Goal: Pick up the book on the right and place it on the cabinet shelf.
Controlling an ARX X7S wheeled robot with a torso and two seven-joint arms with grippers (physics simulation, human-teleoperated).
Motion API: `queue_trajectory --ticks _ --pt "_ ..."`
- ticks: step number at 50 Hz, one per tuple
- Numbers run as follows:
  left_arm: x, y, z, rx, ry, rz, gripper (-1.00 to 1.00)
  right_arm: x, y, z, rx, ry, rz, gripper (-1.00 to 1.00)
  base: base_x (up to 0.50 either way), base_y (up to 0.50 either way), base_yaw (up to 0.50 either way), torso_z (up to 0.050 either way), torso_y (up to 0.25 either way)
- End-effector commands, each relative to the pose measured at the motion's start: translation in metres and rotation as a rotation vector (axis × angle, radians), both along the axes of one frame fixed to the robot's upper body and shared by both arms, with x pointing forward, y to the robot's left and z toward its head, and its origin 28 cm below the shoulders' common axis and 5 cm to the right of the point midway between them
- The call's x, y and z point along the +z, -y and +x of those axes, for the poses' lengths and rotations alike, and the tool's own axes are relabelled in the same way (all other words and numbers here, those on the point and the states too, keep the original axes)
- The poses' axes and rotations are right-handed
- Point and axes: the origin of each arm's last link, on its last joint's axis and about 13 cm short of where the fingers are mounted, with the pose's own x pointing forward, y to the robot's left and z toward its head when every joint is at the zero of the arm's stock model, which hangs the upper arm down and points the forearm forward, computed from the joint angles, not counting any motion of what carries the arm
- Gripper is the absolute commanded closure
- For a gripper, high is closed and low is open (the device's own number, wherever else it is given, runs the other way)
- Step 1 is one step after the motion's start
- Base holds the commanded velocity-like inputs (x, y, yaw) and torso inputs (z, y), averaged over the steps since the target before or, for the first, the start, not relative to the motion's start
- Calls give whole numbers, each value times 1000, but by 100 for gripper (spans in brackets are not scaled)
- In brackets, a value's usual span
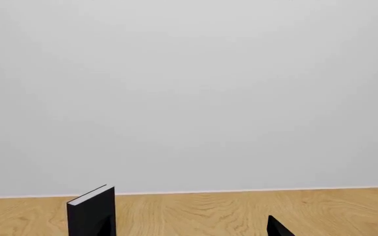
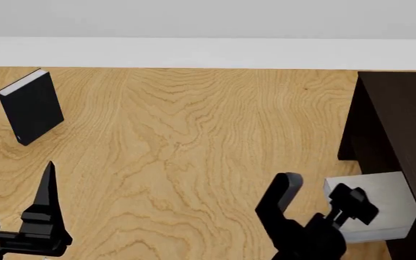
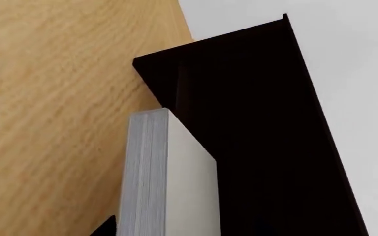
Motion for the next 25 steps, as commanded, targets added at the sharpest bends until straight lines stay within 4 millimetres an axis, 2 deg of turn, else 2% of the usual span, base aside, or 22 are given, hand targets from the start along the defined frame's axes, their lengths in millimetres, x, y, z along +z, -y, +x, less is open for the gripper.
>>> queue_trajectory --ticks 1,25 --pt "0 0 0 0 1 0 -100 6 -5 -3 41 27 -6 -100 0 0 0 0 0" --pt "2 1 -2 0 5 2 -100 16 -11 -6 98 71 104 -100 0 0 0 0 0"
